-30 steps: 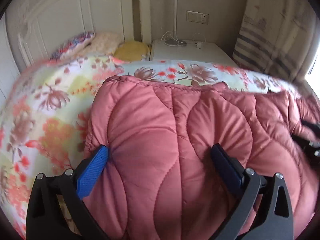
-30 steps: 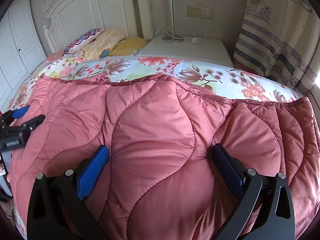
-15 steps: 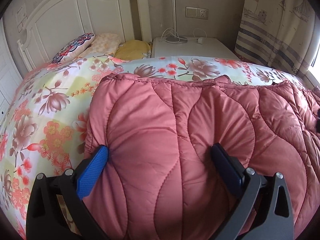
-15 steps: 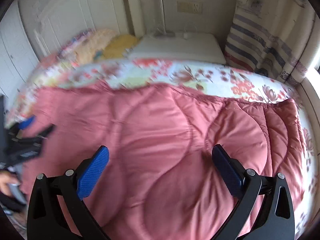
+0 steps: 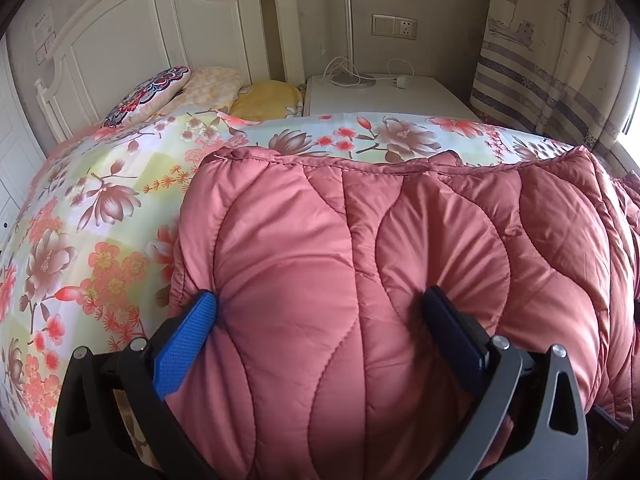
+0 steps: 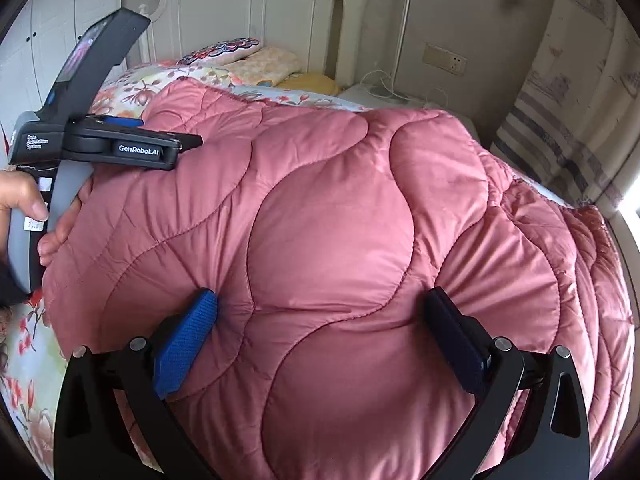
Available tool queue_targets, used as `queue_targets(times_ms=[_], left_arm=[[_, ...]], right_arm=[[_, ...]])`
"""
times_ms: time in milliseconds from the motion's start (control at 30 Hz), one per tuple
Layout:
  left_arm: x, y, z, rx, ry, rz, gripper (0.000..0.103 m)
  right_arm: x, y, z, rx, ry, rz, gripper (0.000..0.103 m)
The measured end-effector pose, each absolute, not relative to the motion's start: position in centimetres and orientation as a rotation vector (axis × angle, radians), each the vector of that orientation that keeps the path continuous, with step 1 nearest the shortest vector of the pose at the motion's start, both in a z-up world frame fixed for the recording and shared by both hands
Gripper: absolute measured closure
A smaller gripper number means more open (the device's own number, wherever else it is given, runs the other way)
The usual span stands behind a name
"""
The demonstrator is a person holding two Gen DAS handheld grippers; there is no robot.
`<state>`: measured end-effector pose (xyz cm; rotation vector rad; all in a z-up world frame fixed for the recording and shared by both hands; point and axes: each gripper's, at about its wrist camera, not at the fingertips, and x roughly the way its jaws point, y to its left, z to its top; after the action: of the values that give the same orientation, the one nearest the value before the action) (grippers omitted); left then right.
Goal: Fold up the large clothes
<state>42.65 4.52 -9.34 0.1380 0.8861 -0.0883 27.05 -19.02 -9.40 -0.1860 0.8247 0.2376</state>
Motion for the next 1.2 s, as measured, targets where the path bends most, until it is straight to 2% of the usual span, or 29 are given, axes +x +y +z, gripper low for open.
queue_targets(times_ms=[267,400,500,567,667,733,800,1000,1200], left_arm=[[42.6,4.4,-9.2,0.145,0.89,-0.084,0.002],[42.7,4.0,-7.7,0.178,0.953,-0.047,0.002],[39.5,3.7,-4.0,0.042,0.851,-0.12,0.002],[37.6,2.3,-3.0,0.063,0.784,-0.161,0.002],[37.4,-1.6,-5.9,0.305,0.799,-0.128,0.002],[37.9,-2.8,-8.5,0.367,0.81,-0.117,0.002],[37.8,-2.4,-9.1,0.327,0.762,-0.113,0.002],[38.2,-1.7,-9.3,0.283,0.781,-0.126,0.002],[38.1,-1.9,-9.4,0.275,0.767,-0.119,0.002]], right_arm=[[27.2,-19.3,-9.8,-0.16,0.84,0.254,0.004],[27.1,-19.4,-9.8,-0.162,0.845,0.254,0.004],[27.1,-19.5,-9.8,-0.161,0.845,0.252,0.004],[27.0,-19.4,-9.9,-0.159,0.839,0.25,0.004],[26.9,-19.4,-9.9,-0.159,0.835,0.247,0.004],[26.9,-19.3,-9.9,-0.164,0.835,0.245,0.004],[26.7,-19.2,-9.8,-0.177,0.837,0.243,0.004],[27.7,-19.5,-6.8,-0.153,0.929,0.294,0.004],[30.2,-22.4,-1.6,-0.128,0.733,0.152,0.005]])
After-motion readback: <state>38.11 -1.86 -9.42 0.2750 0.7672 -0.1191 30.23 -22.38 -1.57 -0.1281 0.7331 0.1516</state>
